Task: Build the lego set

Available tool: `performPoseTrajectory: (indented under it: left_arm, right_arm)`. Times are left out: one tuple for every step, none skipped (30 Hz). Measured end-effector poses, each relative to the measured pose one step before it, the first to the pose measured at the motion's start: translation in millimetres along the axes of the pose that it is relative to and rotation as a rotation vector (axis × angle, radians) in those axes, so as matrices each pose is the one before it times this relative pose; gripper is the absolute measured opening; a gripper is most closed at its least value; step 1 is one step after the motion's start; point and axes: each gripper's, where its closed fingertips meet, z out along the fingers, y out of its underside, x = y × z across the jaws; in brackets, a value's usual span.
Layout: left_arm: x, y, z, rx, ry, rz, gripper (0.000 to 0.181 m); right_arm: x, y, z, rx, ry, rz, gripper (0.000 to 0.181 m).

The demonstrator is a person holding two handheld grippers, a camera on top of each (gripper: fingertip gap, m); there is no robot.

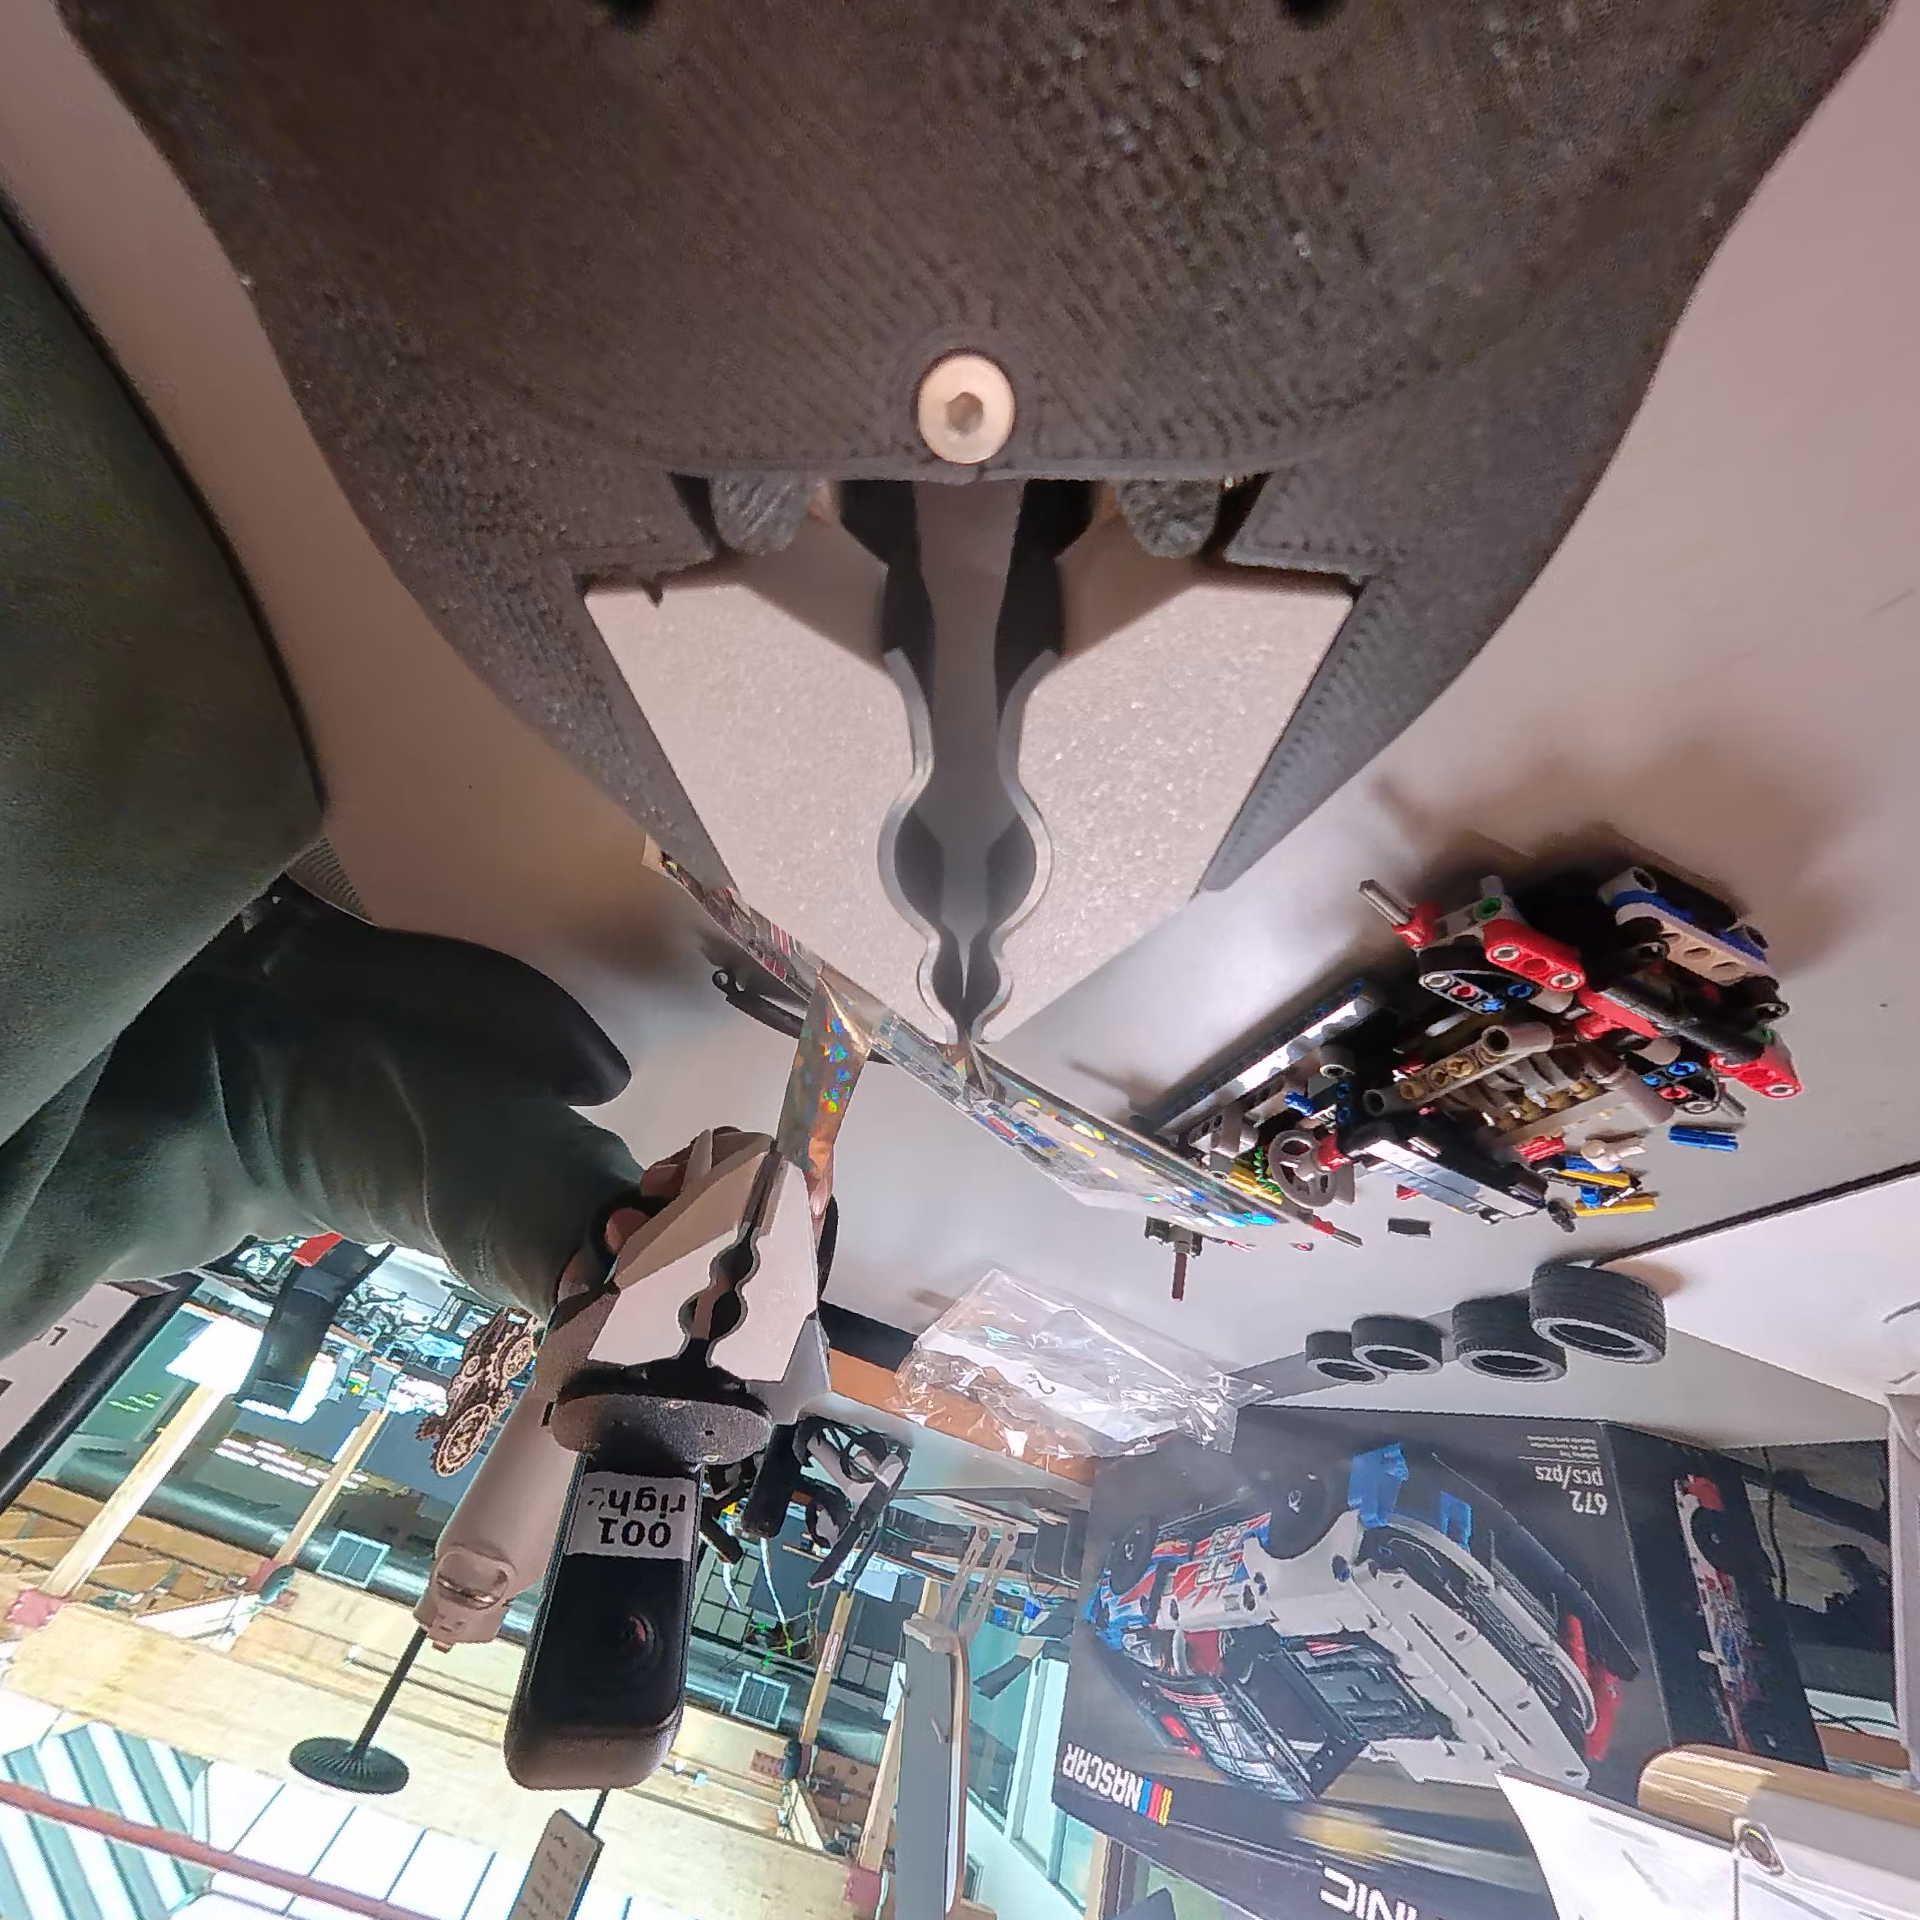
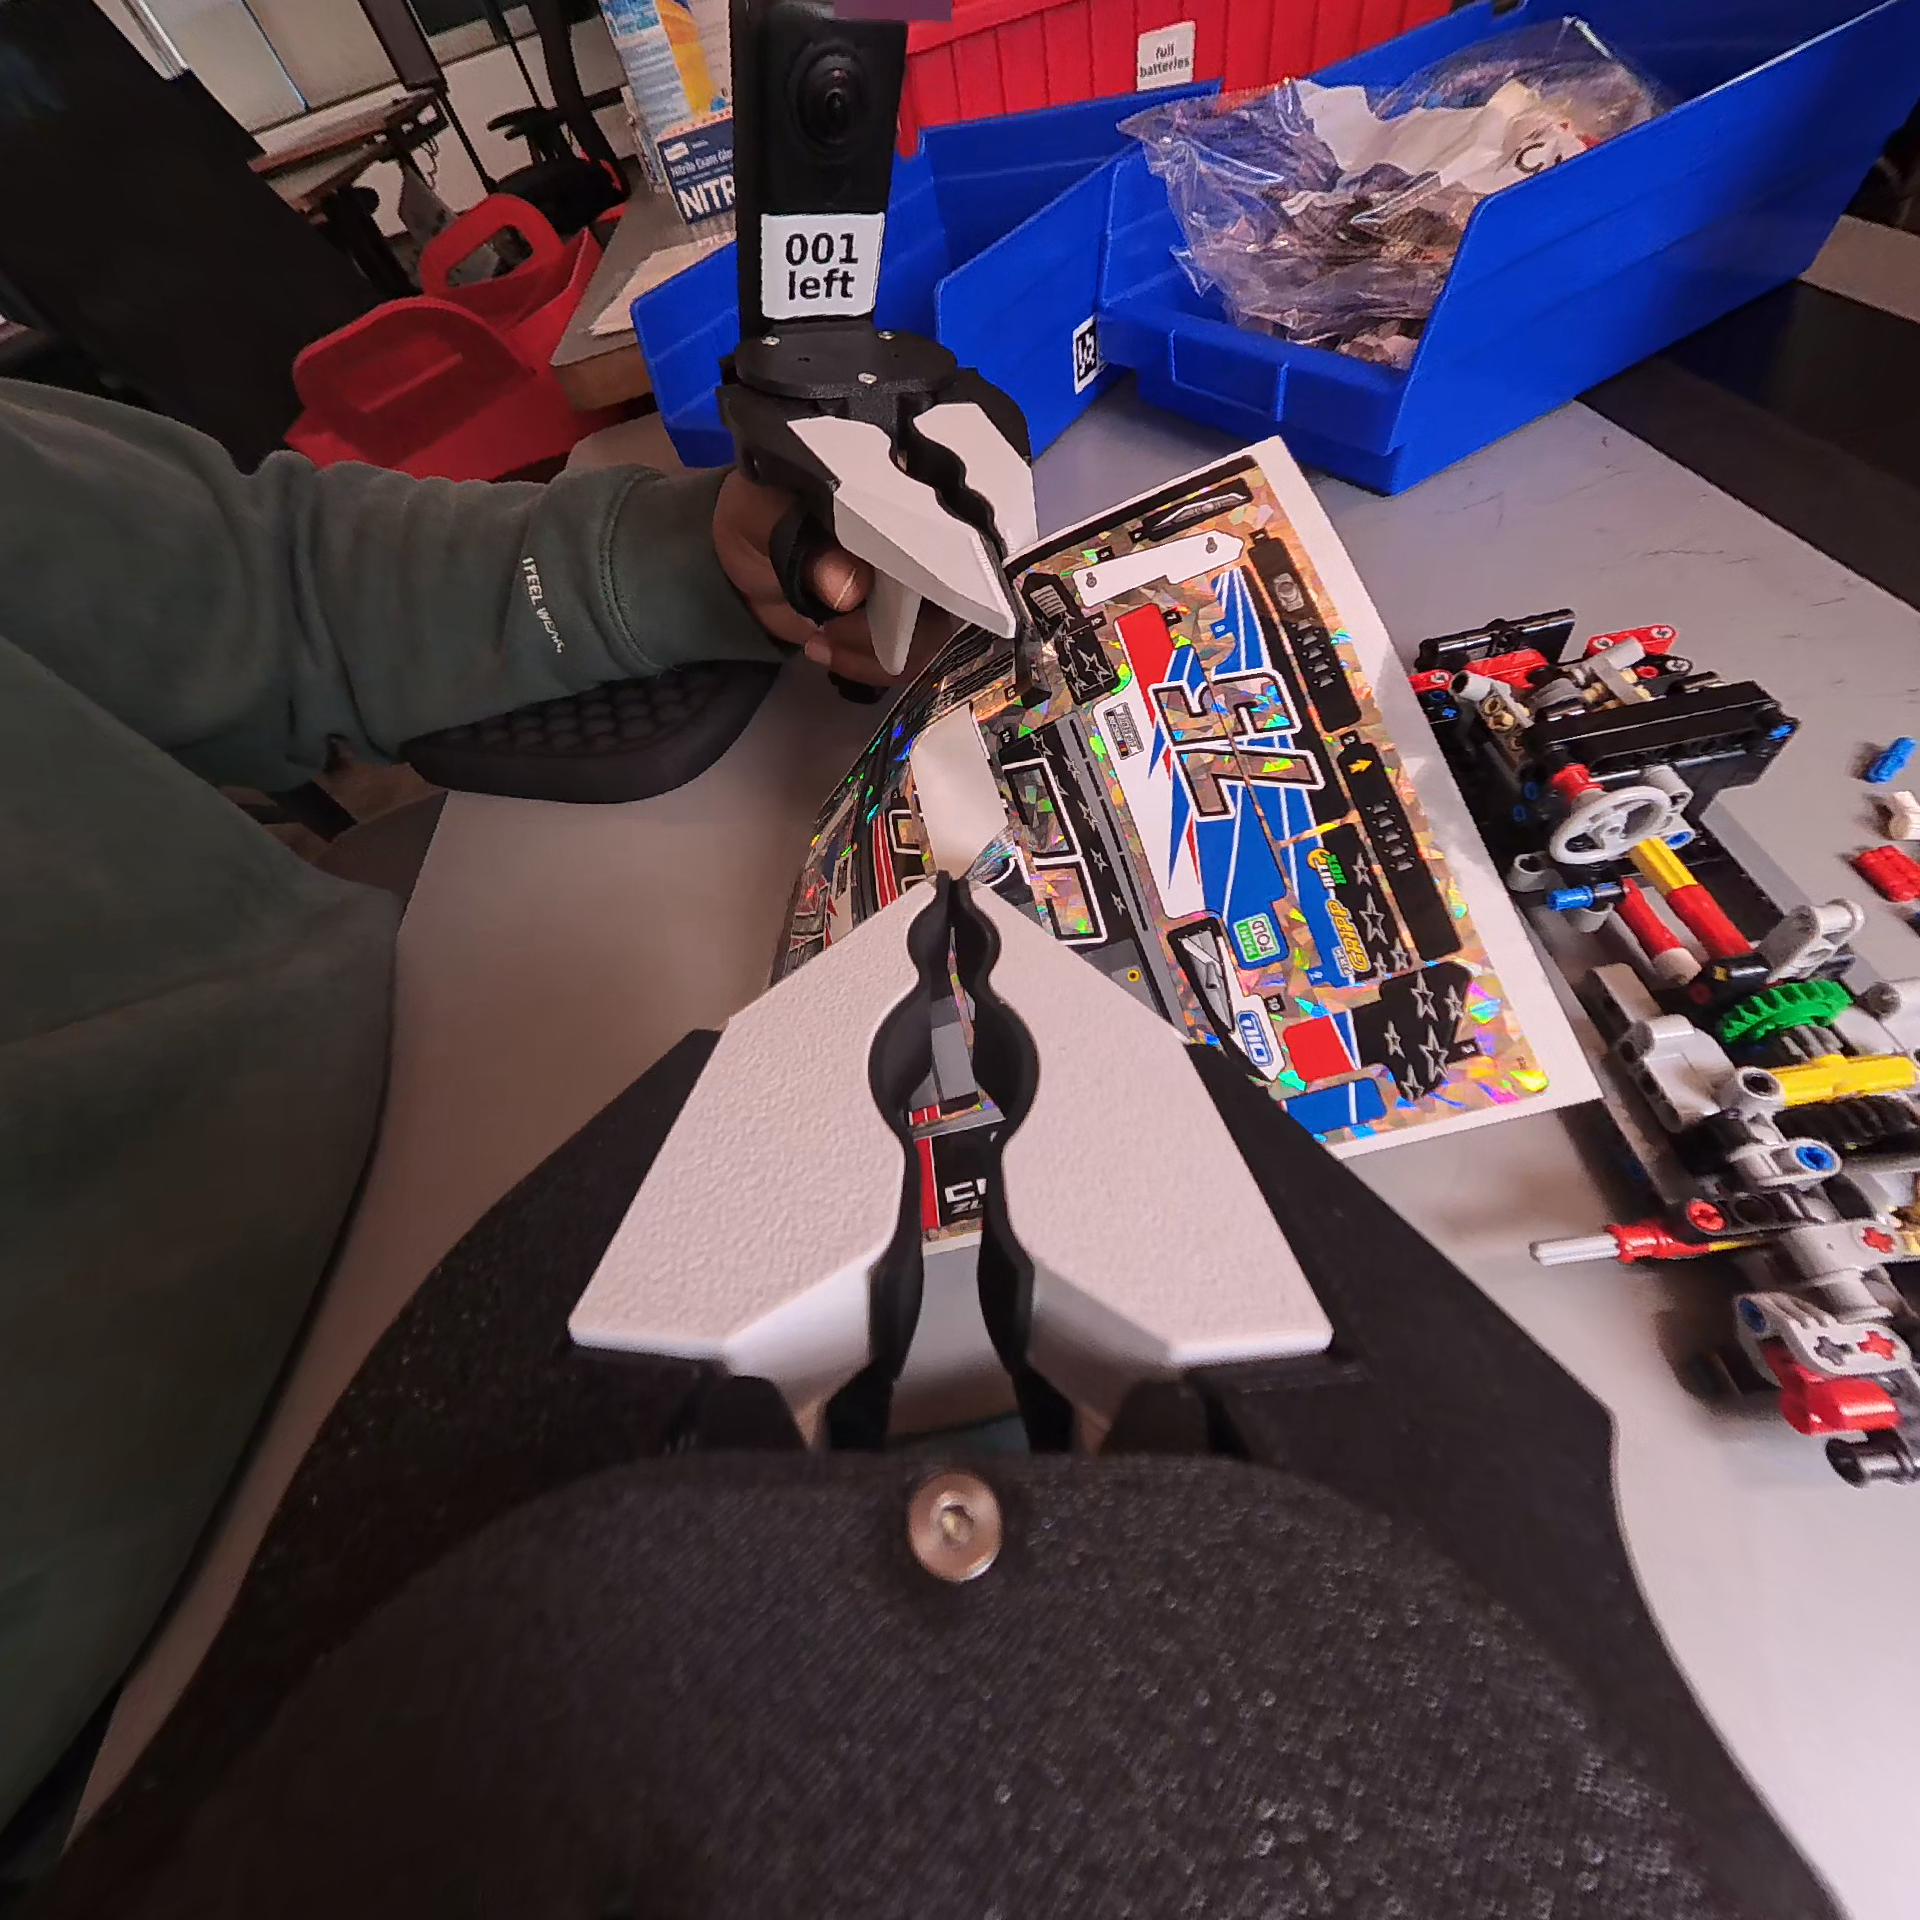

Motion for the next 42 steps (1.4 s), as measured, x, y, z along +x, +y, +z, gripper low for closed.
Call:
performPoseTrajectory:
  left_arm:
    - [-0.40,-0.16,-0.18,0.0004,-0.0022,0.0004,0.000]
    - [-0.47,0.01,-0.14,0.0000,-0.0028,0.0008,0.000]
    - [-0.92,-0.02,-0.26,-0.0008,-0.0047,0.0010,0.000]
    - [-1.32,0.06,-0.31,-0.0014,-0.0076,0.0009,0.000]
    - [-1.30,0.04,-0.44,-0.0006,-0.0067,0.0005,0.000]
    - [-1.11,-0.36,-0.44,0.0013,-0.0048,-0.0001,0.000]
    - [-1.00,-0.43,-0.60,0.0021,-0.0044,-0.0003,0.000]
    - [-0.76,-0.54,-0.52,0.0017,-0.0037,0.0004,0.000]
    - [-0.58,-0.38,-0.47,0.0013,-0.0025,0.0010,0.000]
    - [-0.63,-0.44,-0.51,0.0016,-0.0025,0.0006,0.000]
    - [-0.44,-0.36,-0.35,0.0017,-0.0015,-0.0002,0.000]
    - [-0.18,-0.15,-0.20,0.0009,-0.0004,-0.0007,0.000]
    - [-0.20,-0.02,0.01,-0.0002,-0.0005,0.0000,0.000]
    - [-0.15,0.02,-0.14,-0.0007,-0.0011,0.0011,0.000]
    - [-0.08,0.16,0.06,-0.0010,-0.0011,0.0013,0.000]
    - [-0.20,0.08,-0.04,-0.0006,-0.0009,0.0010,0.000]
    - [-0.11,-0.07,-0.09,0.0000,-0.0011,0.0006,0.000]
    - [-0.10,-0.10,-0.14,0.0001,-0.0006,0.0003,0.000]
    - [-0.22,-0.08,-0.10,0.0004,-0.0006,-0.0002,0.000]
    - [-0.25,-0.07,-0.10,0.0003,-0.0010,-0.0005,0.000]
    - [-0.34,-0.04,-0.12,0.0001,-0.0013,-0.0001,0.000]
    - [-0.24,0.06,-0.10,-0.0003,-0.0018,0.0006,0.000]
    - [-0.29,-0.06,-0.09,-0.0003,-0.0014,0.0006,0.000]
    - [-0.24,-0.03,-0.19,0.0002,-0.0010,0.0000,0.000]
    - [-0.31,-0.07,-0.10,0.0003,-0.0012,-0.0002,0.000]
    - [-0.27,-0.04,-0.17,-0.0004,-0.0018,0.0002,0.000]
    - [-0.62,0.11,-0.19,-0.0010,-0.0031,0.0005,0.000]
    - [-0.63,0.12,-0.13,-0.0013,-0.0029,0.0001,0.000]
    - [-0.39,0.14,-0.15,-0.0005,-0.0016,-0.0003,0.000]
    - [-0.45,-0.04,-0.18,0.0000,-0.0016,-0.0003,0.000]
    - [-0.37,0.10,-0.25,-0.0008,-0.0018,0.0002,0.000]
    - [-0.36,0.20,-0.10,-0.0017,-0.0015,0.0002,0.000]
    - [-0.47,0.26,-0.06,-0.0023,-0.0019,0.0002,0.000]
    - [-0.50,0.27,-0.13,-0.0022,-0.0023,0.0006,0.000]
    - [-0.39,0.36,-0.12,-0.0021,-0.0016,0.0000,0.000]
    - [-0.27,0.42,0.05,-0.0029,-0.0010,-0.0009,0.000]
    - [-0.37,0.56,0.04,-0.0031,-0.0014,-0.0005,0.000]
    - [-0.18,0.43,-0.02,-0.0027,-0.0004,-0.0001,0.000]
    - [0.05,0.44,0.10,-0.0020,0.0007,-0.0004,0.000]
    - [-0.10,0.37,0.14,-0.0024,-0.0002,-0.0006,0.000]
    - [-0.26,0.43,0.11,-0.0029,-0.0011,0.0000,0.000]
    - [-0.10,0.33,0.03,-0.0018,-0.0005,0.0004,0.000]
  right_arm:
    - [0.17,-0.24,-0.64,0.0018,-0.0001,0.0011,0.000]
    - [0.18,-0.07,-0.47,0.0003,0.0014,-0.0004,0.000]
    - [0.50,0.26,-0.41,-0.0010,0.0025,-0.0015,0.000]
    - [0.32,0.21,-0.33,-0.0006,0.0020,-0.0012,0.000]
    - [0.31,-0.01,-0.32,0.0009,0.0013,0.0002,0.000]
    - [0.58,-0.10,-0.25,0.0009,0.0018,0.0010,0.000]
    - [0.63,0.18,-0.32,-0.0001,0.0025,0.0001,0.000]
    - [0.60,0.22,-0.30,-0.0004,0.0026,-0.0005,0.000]
    - [0.57,-0.10,-0.46,0.0008,0.0020,0.0001,0.000]
    - [0.39,-0.22,-0.50,0.0020,0.0011,0.0014,0.000]
    - [0.29,-0.30,-0.40,0.0023,0.0004,0.0020,0.000]
    - [0.36,-0.36,-0.34,0.0018,0.0009,0.0012,0.000]
    - [0.42,-0.13,-0.39,0.0010,0.0015,-0.0001,0.000]
    - [0.22,-0.24,-0.37,0.0012,0.0009,0.0001,0.000]
    - [0.11,-0.23,-0.48,0.0014,0.0001,0.0008,0.000]
    - [0.40,-0.40,-0.57,0.0019,0.0011,0.0008,0.000]
    - [0.40,-0.24,-0.64,0.0017,0.0012,0.0007,0.000]
    - [0.51,-0.20,-0.64,0.0011,0.0012,0.0010,0.000]
    - [0.33,-0.31,-0.75,0.0018,0.0013,0.0009,0.000]
    - [0.39,-0.30,-0.61,0.0021,0.0011,0.0007,0.000]
    - [0.25,-0.33,-0.63,0.0016,0.0009,0.0007,0.000]
    - [0.28,-0.28,-0.57,0.0019,0.0008,0.0003,0.000]
    - [0.38,-0.34,-0.56,0.0015,0.0012,0.0001,0.000]
    - [0.53,-0.03,-0.67,0.0008,0.0018,0.0005,0.000]
    - [0.70,-0.29,-0.60,0.0017,0.0025,0.0010,0.000]
    - [0.54,-0.50,-0.74,0.0030,0.0016,0.0014,0.000]
    - [0.45,-0.39,-0.66,0.0026,0.0008,0.0019,0.000]
    - [0.66,-0.41,-0.79,0.0023,0.0023,0.0012,0.000]
    - [0.62,-0.16,-0.56,0.0016,0.0029,0.0002,0.000]
    - [0.36,0.17,-0.55,0.0000,0.0020,-0.0002,0.000]
    - [0.45,0.04,-0.53,0.0009,0.0020,-0.0001,0.000]
    - [0.52,-0.19,-0.54,0.0019,0.0022,0.0003,0.000]
    - [0.75,-0.26,-0.61,0.0014,0.0027,0.0008,0.000]
    - [0.89,-0.54,-0.60,0.0027,0.0033,0.0011,0.000]
    - [0.91,-0.73,-0.68,0.0045,0.0037,0.0017,0.000]
    - [1.11,-0.98,-0.53,0.0059,0.0045,0.0025,0.000]
    - [0.88,-0.96,-0.38,0.0065,0.0043,0.0031,0.000]
    - [0.56,-0.69,-0.24,0.0056,0.0021,0.0032,0.000]
    - [0.40,-0.61,-0.10,0.0046,0.0010,0.0029,0.000]
    - [0.34,-0.55,-0.12,0.0036,0.0012,0.0013,0.000]
    - [0.30,-0.53,-0.23,0.0030,0.0013,0.0000,0.000]
    - [0.12,-0.48,-0.39,0.0031,0.0005,0.0000,0.000]
